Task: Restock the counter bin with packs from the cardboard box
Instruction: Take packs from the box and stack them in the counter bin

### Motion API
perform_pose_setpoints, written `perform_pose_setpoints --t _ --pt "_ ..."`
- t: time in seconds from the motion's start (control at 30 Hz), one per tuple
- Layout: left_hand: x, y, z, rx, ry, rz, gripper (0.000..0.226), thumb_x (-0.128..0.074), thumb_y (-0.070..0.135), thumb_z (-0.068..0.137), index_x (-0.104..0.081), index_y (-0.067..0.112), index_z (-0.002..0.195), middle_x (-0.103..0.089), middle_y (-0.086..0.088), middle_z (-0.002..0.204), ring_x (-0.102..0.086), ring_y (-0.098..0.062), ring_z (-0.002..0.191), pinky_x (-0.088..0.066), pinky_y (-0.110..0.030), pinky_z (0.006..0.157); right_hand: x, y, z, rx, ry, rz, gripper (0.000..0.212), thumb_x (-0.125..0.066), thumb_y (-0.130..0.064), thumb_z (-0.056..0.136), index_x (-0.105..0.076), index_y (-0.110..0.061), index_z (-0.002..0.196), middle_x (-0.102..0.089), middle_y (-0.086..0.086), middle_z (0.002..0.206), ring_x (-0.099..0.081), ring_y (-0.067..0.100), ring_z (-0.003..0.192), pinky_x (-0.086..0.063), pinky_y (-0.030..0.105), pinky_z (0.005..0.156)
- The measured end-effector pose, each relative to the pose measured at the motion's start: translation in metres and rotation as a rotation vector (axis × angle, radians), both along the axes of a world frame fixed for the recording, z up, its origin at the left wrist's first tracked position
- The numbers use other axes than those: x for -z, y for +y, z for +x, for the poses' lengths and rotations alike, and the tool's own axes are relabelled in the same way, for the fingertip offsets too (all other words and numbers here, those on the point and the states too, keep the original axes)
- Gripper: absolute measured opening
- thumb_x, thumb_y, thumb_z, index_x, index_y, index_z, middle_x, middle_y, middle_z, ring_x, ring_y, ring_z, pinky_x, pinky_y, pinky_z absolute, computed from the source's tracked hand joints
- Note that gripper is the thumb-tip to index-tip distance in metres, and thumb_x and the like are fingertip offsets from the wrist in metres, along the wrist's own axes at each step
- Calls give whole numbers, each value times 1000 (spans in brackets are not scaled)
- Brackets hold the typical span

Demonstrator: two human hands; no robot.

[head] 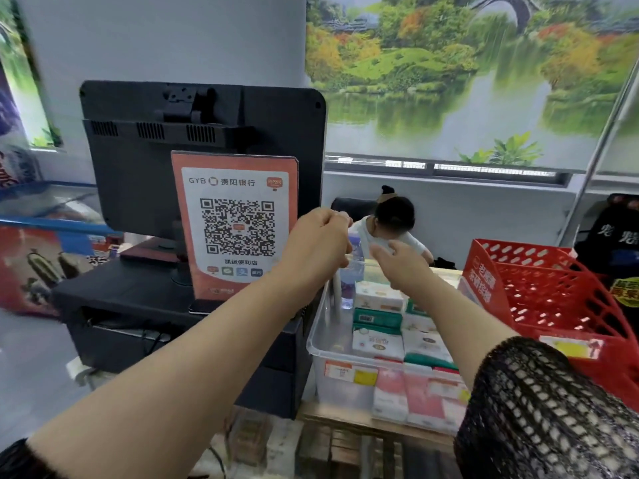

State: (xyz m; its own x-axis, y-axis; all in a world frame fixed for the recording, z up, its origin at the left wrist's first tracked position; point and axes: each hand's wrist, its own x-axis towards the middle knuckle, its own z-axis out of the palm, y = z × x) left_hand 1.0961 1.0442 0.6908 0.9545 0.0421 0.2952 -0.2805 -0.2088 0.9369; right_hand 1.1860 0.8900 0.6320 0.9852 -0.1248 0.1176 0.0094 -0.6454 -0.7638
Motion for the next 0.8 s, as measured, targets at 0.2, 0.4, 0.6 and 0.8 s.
perform_pose_setpoints --t 0.2,0.4,0.6,0.8 --pt "7 22 -31 64 159 -115 21 -40 25 99 -52 11 109 -62 -12 94 -60 -21 73 -53 -29 58 -27 54 -65 -57 24 772 82 -46 -65 71 -32 -28 142 -46 6 141 -54 29 115 -50 47 88" --pt "38 46 -69 79 293 -189 25 -40 25 99 -53 19 78 -61 -7 83 -61 -23 79 -56 -38 76 -18 93 -135 -19 -163 743 99 -43 -74 63 -16 -35 150 -27 2 155 -32 29 138 -32 55 109" --pt "94 69 -105 -8 377 -195 28 -39 27 99 -61 12 89 -62 -6 79 -60 -20 72 -56 -33 70 16 125 -194 -9 -246 638 89 -36 -72 69 -32 -23 144 -42 -3 140 -41 21 130 -34 50 108" --pt "198 86 -151 -150 474 -136 29 -41 24 98 -64 9 91 -64 -8 80 -62 -20 69 -56 -35 61 84 134 -255 -82 -314 599 31 -39 -60 76 -48 -31 81 -50 -10 83 -56 23 88 -50 48 87"
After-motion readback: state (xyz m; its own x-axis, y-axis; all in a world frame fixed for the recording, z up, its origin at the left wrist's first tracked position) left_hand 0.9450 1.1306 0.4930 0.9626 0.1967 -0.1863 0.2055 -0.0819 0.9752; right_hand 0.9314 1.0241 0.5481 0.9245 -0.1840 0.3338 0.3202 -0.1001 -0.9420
